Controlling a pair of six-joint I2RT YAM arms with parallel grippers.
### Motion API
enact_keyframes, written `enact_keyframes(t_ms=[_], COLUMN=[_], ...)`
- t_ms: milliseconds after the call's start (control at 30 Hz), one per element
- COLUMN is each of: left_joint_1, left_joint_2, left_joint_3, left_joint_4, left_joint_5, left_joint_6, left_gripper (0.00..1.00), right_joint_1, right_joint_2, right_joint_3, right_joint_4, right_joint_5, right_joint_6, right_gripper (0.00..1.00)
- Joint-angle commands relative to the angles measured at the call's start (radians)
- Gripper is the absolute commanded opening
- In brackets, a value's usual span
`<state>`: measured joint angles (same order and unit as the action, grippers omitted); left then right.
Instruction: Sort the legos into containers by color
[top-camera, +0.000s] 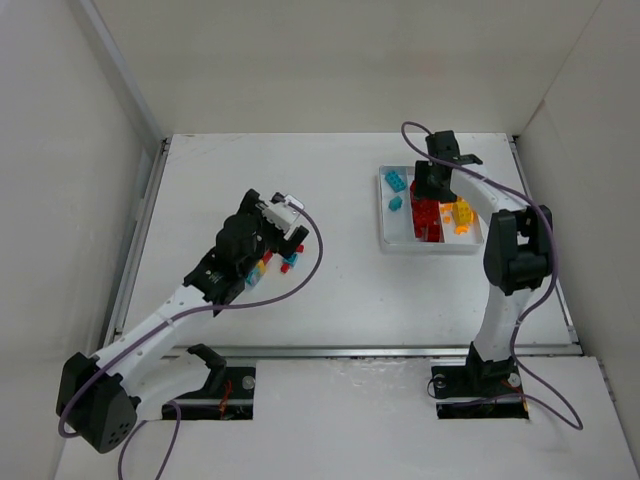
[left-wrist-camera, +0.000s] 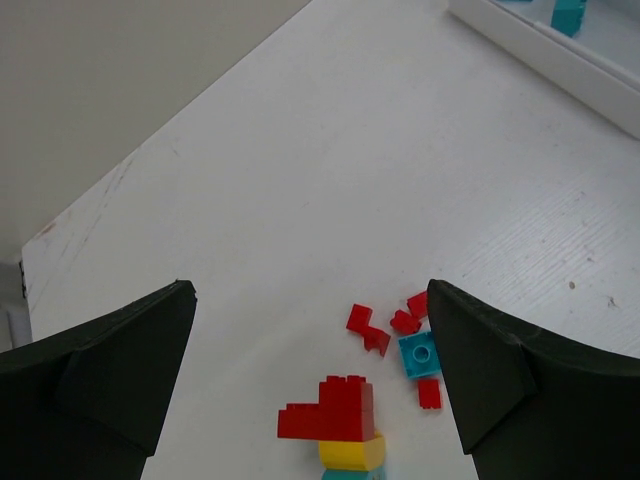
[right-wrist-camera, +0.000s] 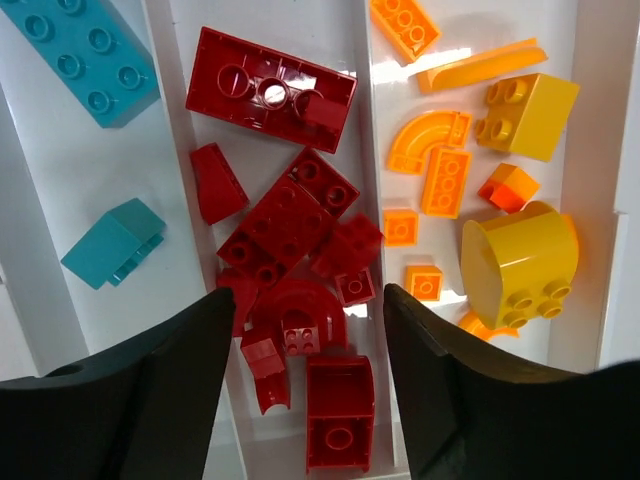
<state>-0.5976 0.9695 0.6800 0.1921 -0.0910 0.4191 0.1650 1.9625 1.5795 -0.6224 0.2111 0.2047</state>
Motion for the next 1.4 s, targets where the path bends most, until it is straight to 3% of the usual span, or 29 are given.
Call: enact_keyframes(t_ms=[0, 167, 300, 433, 533, 667, 833, 1033, 1367], left_joint_1=[0.001, 0.019, 0.061, 0.12, 0.177, 0.22, 0.242, 0.251, 0.251], left_joint_2=[-0.035, -0.035, -0.045, -0.023, -0.011, -0.011, -0.02, -0.02, -0.02], left_joint_3=[-0.014, -0.014, -0.014, -0.014, 0.009, 0.018, -0.002, -0.011, -0.011], left_joint_4=[-0.005, -0.086, -0.118, -0.212, -0.293, -0.303, -0.292, -0.283, -0.264], left_joint_5=[-0.067, -0.096, -0.22, -0.366, -0.429, -0.451, -0.46, -0.428, -0.418], left_joint_6=[-0.045, -0.163, -0.336, -0.531, -0.647, -0.661, -0.661, -0.661, -0.652], left_gripper=[1.0, 1.0, 1.0, 0.95, 0.91, 0.86, 0.86, 0.86, 0.86], right_joint_1=[0.005, 0.083, 0.27, 0.415, 0.514, 0.579, 0.599, 0.628, 0.648], right_joint_2=[-0.025, -0.161, -0.231, -0.076, 0.102, 0.222, 0.269, 0.288, 0.205], right_joint_3=[0.047, -0.002, -0.067, 0.04, 0.229, 0.33, 0.33, 0.312, 0.191], right_joint_4=[-0.033, 0.025, 0.162, 0.181, 0.09, 0.067, 0.096, 0.096, 0.182], right_joint_5=[-0.001, -0.081, -0.171, -0.279, -0.289, -0.242, -0.231, -0.231, -0.272], right_joint_6=[-0.018, -0.143, -0.191, -0.173, -0.172, -0.163, -0.119, -0.11, -0.168], right_gripper=[0.68, 0.7, 0.74, 0.73, 0.69, 0.66, 0.6, 0.53, 0.52])
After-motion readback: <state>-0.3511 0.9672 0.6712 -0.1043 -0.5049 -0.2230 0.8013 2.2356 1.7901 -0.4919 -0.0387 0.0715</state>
